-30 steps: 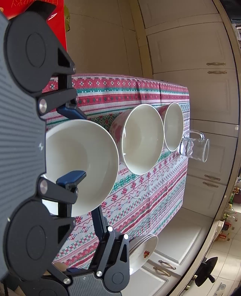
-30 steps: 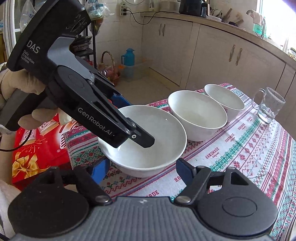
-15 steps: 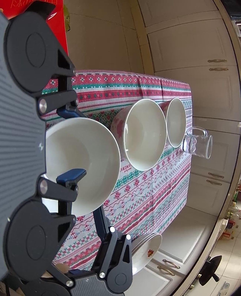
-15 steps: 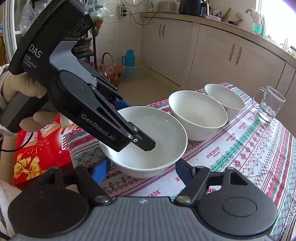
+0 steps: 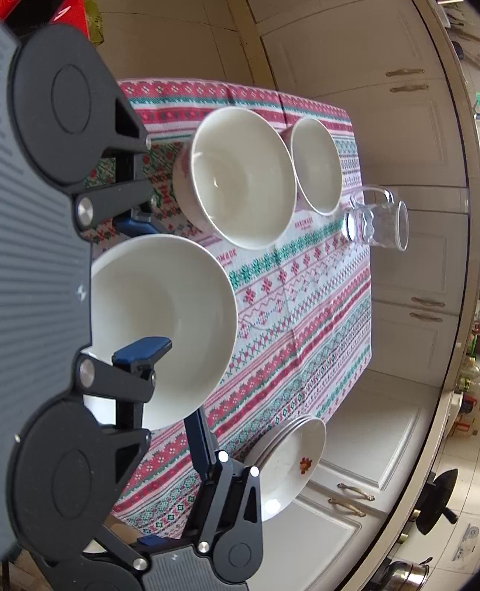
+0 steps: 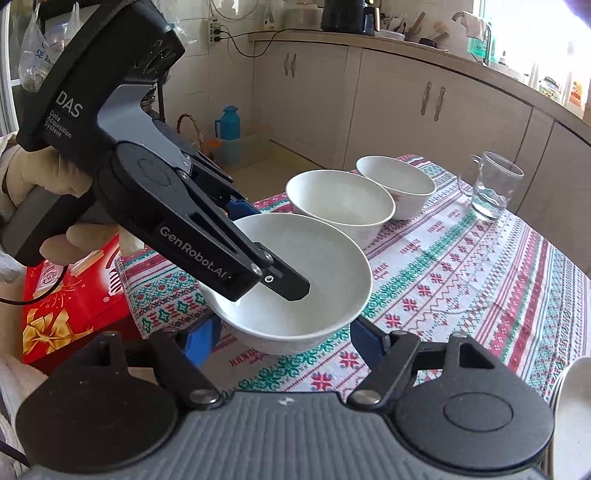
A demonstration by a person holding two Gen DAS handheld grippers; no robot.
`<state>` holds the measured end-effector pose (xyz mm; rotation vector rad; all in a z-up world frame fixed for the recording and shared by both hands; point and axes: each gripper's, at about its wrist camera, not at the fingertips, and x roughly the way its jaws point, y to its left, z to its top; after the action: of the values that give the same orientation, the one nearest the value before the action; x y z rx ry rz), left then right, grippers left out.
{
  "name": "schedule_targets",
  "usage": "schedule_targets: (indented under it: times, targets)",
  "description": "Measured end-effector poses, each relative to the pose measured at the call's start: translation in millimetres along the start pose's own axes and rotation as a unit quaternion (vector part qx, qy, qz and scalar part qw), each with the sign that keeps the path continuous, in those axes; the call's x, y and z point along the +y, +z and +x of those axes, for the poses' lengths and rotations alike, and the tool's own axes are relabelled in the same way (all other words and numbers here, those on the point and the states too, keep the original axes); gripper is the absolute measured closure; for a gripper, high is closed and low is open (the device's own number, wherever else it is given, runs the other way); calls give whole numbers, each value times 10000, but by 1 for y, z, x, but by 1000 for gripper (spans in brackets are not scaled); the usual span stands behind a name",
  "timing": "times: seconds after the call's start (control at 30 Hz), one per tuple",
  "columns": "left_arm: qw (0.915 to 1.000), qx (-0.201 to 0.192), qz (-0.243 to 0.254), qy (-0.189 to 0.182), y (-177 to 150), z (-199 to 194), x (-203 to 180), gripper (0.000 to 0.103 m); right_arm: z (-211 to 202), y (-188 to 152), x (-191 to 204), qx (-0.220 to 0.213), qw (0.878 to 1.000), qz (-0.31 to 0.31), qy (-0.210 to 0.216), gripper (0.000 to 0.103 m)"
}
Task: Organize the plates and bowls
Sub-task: 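Carry the bowl and lower it onto the tablecloth, opening the left gripper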
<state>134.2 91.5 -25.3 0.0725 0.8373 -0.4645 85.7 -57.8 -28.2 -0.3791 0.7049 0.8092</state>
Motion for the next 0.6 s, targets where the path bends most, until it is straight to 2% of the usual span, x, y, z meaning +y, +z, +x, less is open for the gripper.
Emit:
schedule_targets:
  times: [0.3,0.6]
  targets:
    - [9991,-21,323,-258,21,25,-30,49,-23,-18,-25,-18,9987,267,-435,22]
    - [9980,32,486,-406,30,44,-47,49,-30,-32,-41,18,9968,486,-633,22]
